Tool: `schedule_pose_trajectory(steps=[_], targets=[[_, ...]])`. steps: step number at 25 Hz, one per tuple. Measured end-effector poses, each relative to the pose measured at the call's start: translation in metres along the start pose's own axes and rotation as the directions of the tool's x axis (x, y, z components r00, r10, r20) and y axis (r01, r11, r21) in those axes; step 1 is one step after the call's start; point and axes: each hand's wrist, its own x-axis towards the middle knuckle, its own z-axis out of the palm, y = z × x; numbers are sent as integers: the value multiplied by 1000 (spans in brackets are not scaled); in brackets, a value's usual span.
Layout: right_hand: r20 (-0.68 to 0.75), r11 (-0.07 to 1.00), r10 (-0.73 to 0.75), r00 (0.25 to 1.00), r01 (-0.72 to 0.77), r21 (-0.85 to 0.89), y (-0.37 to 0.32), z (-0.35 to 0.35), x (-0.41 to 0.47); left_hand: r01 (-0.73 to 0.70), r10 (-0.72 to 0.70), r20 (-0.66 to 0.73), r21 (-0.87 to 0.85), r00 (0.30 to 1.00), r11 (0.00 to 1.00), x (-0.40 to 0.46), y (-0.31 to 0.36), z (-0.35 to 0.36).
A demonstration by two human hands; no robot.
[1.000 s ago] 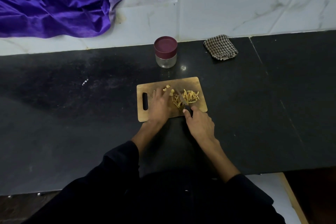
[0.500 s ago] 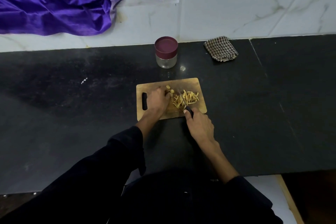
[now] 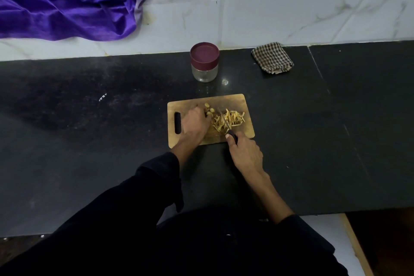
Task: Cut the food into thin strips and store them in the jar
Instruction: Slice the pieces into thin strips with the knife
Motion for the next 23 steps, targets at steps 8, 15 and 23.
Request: schedule_pose_trajectory(steps=[8, 15, 23], targets=[[-13, 1000, -15, 1000, 15, 11, 5, 0, -1, 109, -113, 9, -363, 994, 925, -11, -20, -18], [17, 1000, -7, 1000, 7, 11, 3, 1, -2, 93, -61, 125, -266, 990, 959, -23, -33, -16], [21, 999, 5, 1000, -6, 38, 5, -3, 0, -3, 9, 25, -228, 1000, 974, -5, -7, -21]])
